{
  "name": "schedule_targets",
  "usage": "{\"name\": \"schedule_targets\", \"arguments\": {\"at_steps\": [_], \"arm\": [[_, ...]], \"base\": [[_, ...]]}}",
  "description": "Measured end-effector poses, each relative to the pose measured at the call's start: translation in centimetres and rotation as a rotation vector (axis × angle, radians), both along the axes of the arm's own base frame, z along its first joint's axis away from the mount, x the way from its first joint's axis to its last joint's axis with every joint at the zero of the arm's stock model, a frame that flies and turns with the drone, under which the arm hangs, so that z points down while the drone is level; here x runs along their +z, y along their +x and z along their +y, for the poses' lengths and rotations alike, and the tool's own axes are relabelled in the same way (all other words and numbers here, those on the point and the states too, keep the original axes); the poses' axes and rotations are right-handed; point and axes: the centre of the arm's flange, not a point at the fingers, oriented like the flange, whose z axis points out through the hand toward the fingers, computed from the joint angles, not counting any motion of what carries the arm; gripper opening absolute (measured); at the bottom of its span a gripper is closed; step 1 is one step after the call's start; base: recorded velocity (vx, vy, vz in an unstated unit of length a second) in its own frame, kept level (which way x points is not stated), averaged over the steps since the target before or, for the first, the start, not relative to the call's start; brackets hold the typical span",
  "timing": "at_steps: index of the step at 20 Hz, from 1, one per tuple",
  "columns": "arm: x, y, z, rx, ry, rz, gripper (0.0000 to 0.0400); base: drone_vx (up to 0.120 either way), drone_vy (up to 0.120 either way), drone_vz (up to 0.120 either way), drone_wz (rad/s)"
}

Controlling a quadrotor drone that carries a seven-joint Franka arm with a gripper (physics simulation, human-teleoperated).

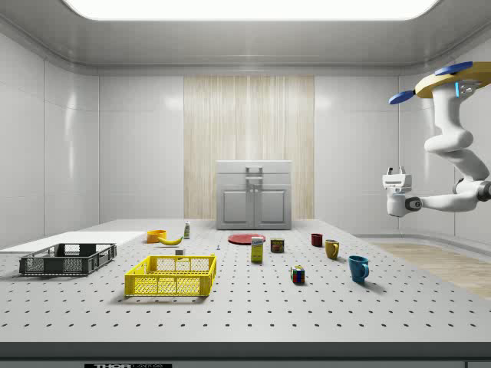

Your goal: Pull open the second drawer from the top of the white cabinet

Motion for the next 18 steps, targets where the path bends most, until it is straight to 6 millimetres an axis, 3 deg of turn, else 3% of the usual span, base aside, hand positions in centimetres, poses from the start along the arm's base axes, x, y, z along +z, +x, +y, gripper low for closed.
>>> {"name": "schedule_targets", "arguments": {"at_steps": [4,11,17,18], "arm": [[3.0,-0.4,0.0,0.0,0.0,-0.003,0.0329],[7.1,-0.2,0.0,0.0,0.0,-0.009,0.0305],[8.7,-0.1,0.0,0.0,0.0,-0.013,0.0301],[8.8,0.0,-0.8,-0.003,0.092,-0.013,0.0301]], "base": [[0.0,0.0,0.0,0.0],[0.0,-0.006,0.0,0.0],[0.107,-0.12,0.0,0.0],[0.12,-0.12,0.0,0.0]]}}
